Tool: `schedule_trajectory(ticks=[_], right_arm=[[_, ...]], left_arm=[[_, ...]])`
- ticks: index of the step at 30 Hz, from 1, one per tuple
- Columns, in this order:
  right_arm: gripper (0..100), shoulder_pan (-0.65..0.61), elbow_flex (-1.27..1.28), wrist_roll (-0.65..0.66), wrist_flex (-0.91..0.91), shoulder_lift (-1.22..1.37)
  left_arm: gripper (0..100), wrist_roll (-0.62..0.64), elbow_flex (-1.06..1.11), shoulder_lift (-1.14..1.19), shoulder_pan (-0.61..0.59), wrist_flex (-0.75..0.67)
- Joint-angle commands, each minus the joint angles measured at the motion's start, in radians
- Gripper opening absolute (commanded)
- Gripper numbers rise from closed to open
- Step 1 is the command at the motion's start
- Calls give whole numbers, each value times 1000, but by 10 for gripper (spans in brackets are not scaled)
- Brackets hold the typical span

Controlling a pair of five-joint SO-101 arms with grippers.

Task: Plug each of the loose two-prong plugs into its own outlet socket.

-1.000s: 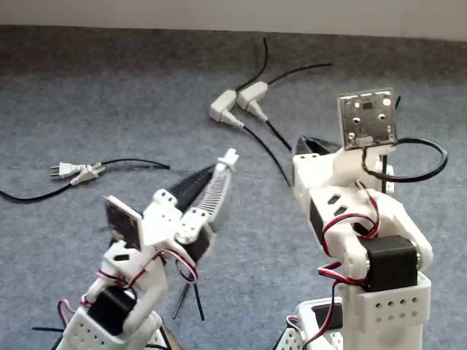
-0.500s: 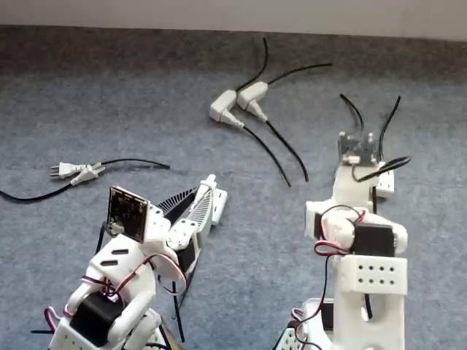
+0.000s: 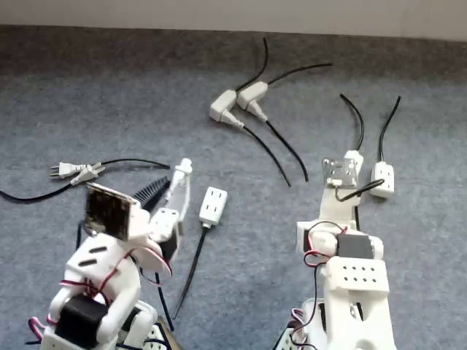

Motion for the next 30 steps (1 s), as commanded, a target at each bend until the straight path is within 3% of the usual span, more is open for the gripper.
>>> schedule_trajectory(ticks=[1,8,15,21,27,30], right_arm=[[8,12,81,-12,-134,-13],[8,12,159,-12,-222,-13],[8,8,220,-12,-298,-13],[8,7,222,-12,-298,-13],[8,7,223,-12,-315,-13],[8,7,248,-12,-357,-13]], left_arm=[[7,14,-174,268,-42,-31],[7,17,-604,820,-41,227],[7,21,-909,1184,-5,436],[7,253,-975,1392,10,446],[7,362,-1009,1498,56,356],[7,460,-1012,1495,71,388]])
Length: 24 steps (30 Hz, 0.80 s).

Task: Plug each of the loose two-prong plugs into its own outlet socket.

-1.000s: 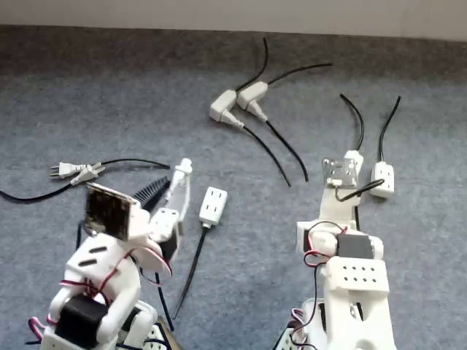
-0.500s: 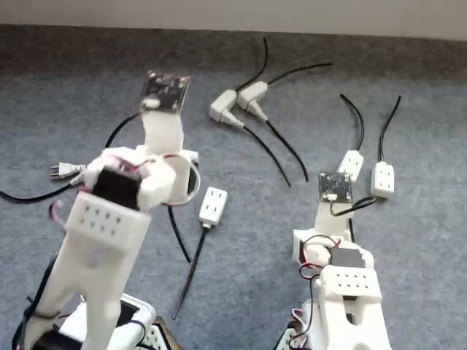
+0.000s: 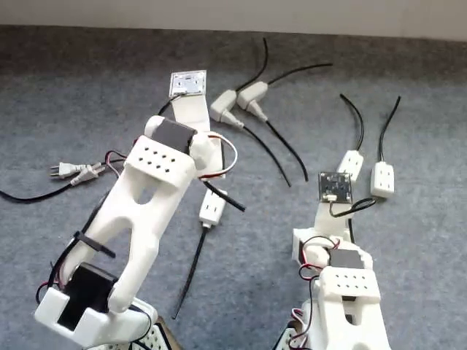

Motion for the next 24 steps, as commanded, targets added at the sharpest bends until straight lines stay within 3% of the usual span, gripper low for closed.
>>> schedule_trajectory(ticks=[1,6,11,14,20,24], right_arm=[[8,7,22,-9,-64,-13],[8,7,24,-9,-67,-13],[8,7,24,-9,-67,-13],[8,7,24,-9,-67,-13],[8,7,24,-9,-67,-13],[8,7,24,-9,-67,-13]], left_arm=[[7,104,-48,-5,24,43],[7,304,-44,-2,33,91],[7,709,-41,7,33,91],[7,884,-41,7,15,91],[7,1085,25,8,13,-18],[7,1122,113,8,8,-127]])
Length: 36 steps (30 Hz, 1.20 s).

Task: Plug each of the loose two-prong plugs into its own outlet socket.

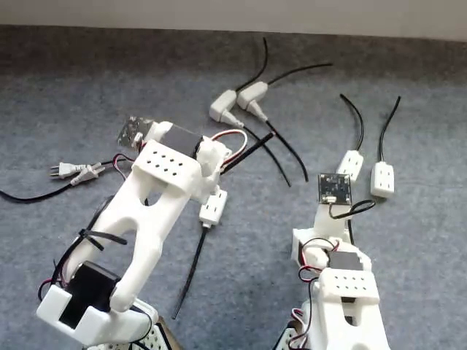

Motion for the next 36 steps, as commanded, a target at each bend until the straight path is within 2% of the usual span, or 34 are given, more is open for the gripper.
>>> schedule_trajectory(ticks=[1,6,10,20,25,36], right_arm=[[8,7,-4,-9,-19,-13],[8,7,-4,-9,-19,-13],[8,7,-4,-9,-19,-13],[8,7,-4,-9,-19,-13],[8,7,-4,-9,-19,-13],[8,7,-4,-9,-19,-13]], left_arm=[[7,26,48,-4,-12,-101],[7,91,166,-4,-12,-253],[7,94,232,-4,-8,-348],[7,95,246,-4,-2,-351],[7,95,245,-8,45,-350],[7,95,245,-5,42,-350]])
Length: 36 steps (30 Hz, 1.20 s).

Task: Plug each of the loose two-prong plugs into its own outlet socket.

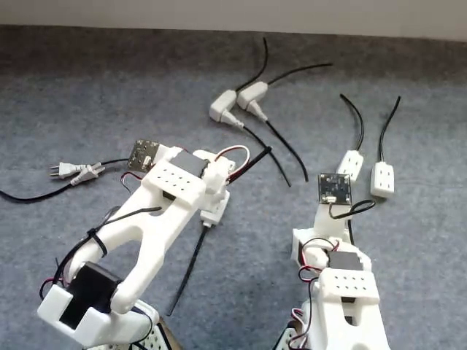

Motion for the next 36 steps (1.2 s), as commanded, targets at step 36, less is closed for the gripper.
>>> schedule_trajectory(ticks=[36], right_arm=[[8,7,-2,-9,-19,-13]], left_arm=[[7,-623,263,-5,-219,97]])
